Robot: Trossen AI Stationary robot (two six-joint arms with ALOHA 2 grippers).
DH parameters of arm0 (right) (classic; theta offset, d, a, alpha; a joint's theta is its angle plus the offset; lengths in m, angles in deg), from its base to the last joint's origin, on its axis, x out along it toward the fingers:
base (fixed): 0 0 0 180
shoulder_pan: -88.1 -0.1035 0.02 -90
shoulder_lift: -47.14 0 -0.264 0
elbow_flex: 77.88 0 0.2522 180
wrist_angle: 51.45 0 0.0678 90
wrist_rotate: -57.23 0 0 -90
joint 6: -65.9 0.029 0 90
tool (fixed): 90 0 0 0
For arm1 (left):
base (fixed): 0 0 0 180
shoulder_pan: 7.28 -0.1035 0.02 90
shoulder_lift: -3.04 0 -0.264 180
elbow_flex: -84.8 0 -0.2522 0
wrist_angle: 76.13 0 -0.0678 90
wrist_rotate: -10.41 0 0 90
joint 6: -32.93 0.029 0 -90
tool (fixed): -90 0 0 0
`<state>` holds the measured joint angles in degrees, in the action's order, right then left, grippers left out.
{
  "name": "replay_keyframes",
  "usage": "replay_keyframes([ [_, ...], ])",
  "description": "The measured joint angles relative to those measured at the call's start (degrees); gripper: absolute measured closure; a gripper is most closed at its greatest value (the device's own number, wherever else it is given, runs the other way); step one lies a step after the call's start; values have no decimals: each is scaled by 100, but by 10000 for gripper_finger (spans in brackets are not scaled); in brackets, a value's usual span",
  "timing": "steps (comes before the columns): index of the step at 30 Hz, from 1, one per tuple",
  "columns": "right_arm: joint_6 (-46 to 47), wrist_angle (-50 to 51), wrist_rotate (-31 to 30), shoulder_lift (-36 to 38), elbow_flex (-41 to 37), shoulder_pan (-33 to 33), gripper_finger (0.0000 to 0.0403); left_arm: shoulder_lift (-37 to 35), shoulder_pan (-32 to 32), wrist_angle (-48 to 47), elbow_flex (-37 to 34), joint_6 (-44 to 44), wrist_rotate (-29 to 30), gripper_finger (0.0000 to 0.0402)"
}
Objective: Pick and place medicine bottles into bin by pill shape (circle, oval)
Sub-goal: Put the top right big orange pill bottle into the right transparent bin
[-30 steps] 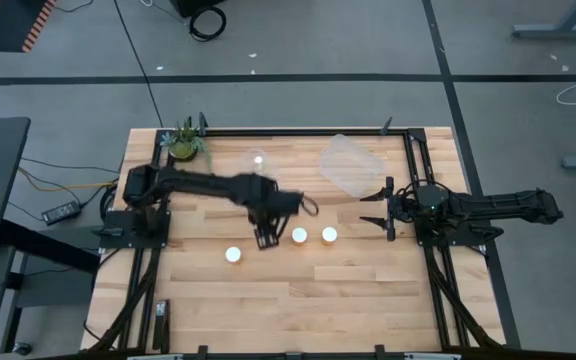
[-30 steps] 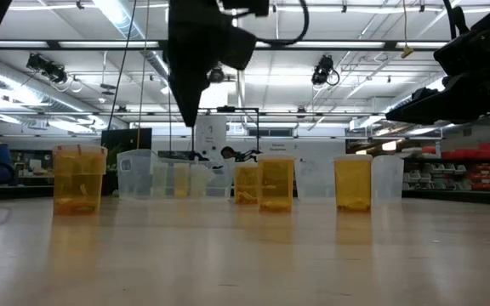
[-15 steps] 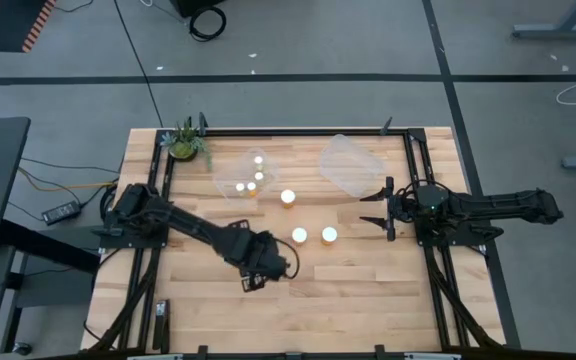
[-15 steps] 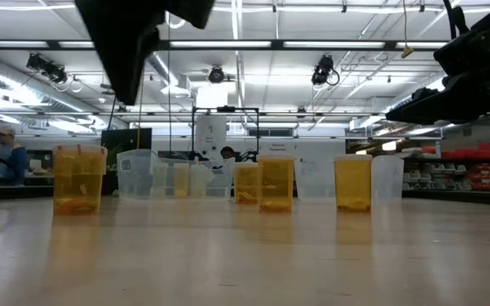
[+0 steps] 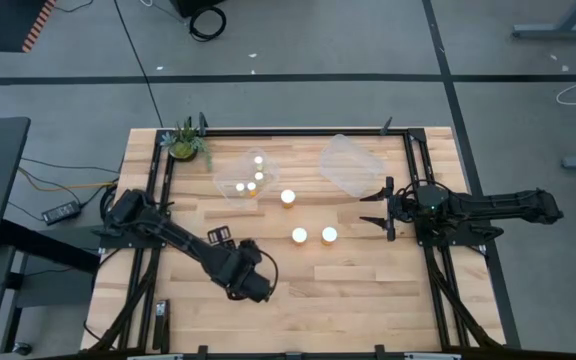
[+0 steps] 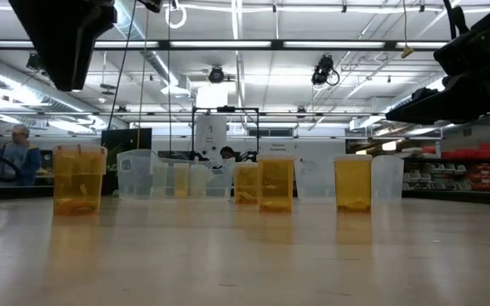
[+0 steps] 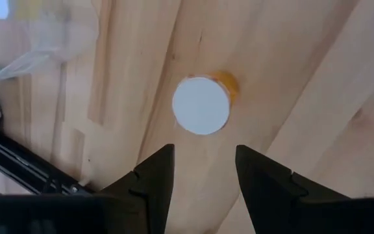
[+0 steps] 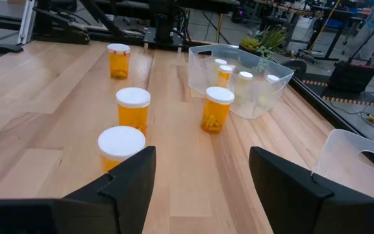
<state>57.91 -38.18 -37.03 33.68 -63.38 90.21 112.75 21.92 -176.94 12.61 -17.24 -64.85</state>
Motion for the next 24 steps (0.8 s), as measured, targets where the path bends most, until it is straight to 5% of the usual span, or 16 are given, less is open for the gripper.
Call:
replay_keyframes([
  [10,-2,4,-1,-2,0,0,148,-568,317,835,-1892,-794,-499,230],
  [19,0,4,-1,-2,0,0,148,-1750,267,2923,-3610,-1863,-403,228],
  [24,0,5,1,-2,0,0,148,-1908,94,4047,-4143,-1990,-481,191],
])
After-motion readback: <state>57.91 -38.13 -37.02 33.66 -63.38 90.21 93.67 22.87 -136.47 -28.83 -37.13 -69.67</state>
